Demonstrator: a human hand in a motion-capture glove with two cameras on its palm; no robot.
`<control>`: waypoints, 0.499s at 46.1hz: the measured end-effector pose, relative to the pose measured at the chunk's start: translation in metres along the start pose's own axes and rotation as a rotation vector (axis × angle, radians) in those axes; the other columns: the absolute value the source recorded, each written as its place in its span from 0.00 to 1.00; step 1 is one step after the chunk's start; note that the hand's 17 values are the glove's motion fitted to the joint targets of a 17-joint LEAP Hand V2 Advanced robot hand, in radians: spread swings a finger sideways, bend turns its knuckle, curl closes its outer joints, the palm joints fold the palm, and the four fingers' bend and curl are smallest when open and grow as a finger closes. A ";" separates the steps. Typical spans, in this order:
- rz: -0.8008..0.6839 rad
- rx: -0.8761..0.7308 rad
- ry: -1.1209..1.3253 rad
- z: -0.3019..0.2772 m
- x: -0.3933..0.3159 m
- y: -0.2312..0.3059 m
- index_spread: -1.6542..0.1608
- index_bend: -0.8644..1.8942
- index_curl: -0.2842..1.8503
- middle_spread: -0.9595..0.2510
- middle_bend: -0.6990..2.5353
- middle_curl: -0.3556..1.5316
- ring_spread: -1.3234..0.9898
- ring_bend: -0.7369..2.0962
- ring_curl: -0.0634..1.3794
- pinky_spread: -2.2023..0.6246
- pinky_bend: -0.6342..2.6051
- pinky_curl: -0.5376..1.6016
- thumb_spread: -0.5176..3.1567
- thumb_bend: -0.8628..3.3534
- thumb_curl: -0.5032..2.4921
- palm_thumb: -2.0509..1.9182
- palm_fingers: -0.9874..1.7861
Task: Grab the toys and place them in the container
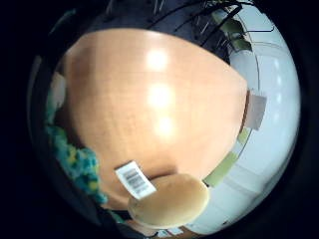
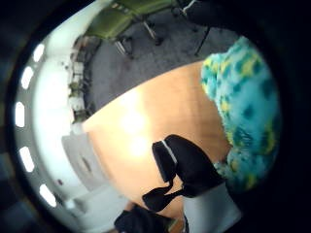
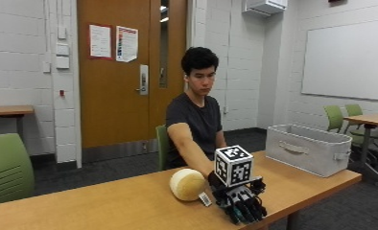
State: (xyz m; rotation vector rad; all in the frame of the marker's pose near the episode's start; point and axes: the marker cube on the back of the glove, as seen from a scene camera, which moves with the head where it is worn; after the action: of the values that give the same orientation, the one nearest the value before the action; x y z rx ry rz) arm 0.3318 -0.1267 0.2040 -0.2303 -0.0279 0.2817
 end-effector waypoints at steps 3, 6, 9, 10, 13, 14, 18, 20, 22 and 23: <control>0.006 0.025 -0.027 0.004 0.004 0.000 0.71 0.40 0.34 0.65 0.25 0.40 0.41 0.34 0.22 0.74 0.43 0.42 0.46 0.21 0.25 0.53 0.35; 0.018 0.049 -0.054 0.005 0.006 0.000 0.69 0.42 0.34 0.64 0.26 0.39 0.41 0.35 0.22 0.72 0.44 0.42 0.47 0.21 0.26 0.54 0.41; 0.025 0.058 -0.061 0.004 0.007 0.001 0.69 0.45 0.35 0.62 0.27 0.39 0.39 0.38 0.22 0.71 0.42 0.40 0.48 0.22 0.26 0.56 0.49; 0.027 0.061 -0.060 0.003 0.006 0.002 0.69 0.46 0.35 0.62 0.28 0.39 0.39 0.39 0.23 0.70 0.41 0.40 0.48 0.22 0.26 0.57 0.51; 0.032 0.088 -0.050 0.000 0.004 0.003 0.69 0.49 0.37 0.59 0.29 0.41 0.37 0.42 0.25 0.69 0.39 0.39 0.50 0.23 0.26 0.58 0.58; 0.033 0.099 -0.042 -0.001 0.003 0.003 0.69 0.50 0.38 0.58 0.30 0.41 0.37 0.42 0.25 0.68 0.38 0.39 0.50 0.23 0.27 0.59 0.59; 0.033 0.127 0.011 -0.003 -0.003 0.009 0.69 0.51 0.40 0.54 0.34 0.44 0.35 0.46 0.28 0.67 0.36 0.39 0.51 0.24 0.27 0.60 0.65; 0.034 0.130 0.052 -0.004 -0.007 0.013 0.69 0.51 0.41 0.52 0.35 0.45 0.35 0.48 0.30 0.66 0.36 0.38 0.51 0.25 0.28 0.62 0.69; 0.034 0.128 0.096 -0.005 -0.010 0.016 0.69 0.49 0.41 0.50 0.36 0.46 0.34 0.50 0.31 0.65 0.37 0.39 0.51 0.25 0.29 0.64 0.73; 0.033 0.124 0.111 -0.005 -0.011 0.017 0.69 0.49 0.42 0.49 0.37 0.47 0.34 0.51 0.32 0.64 0.37 0.39 0.51 0.26 0.29 0.64 0.74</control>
State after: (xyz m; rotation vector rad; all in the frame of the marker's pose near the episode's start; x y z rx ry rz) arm 0.3170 -0.1147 0.1950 -0.1226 0.1034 0.3022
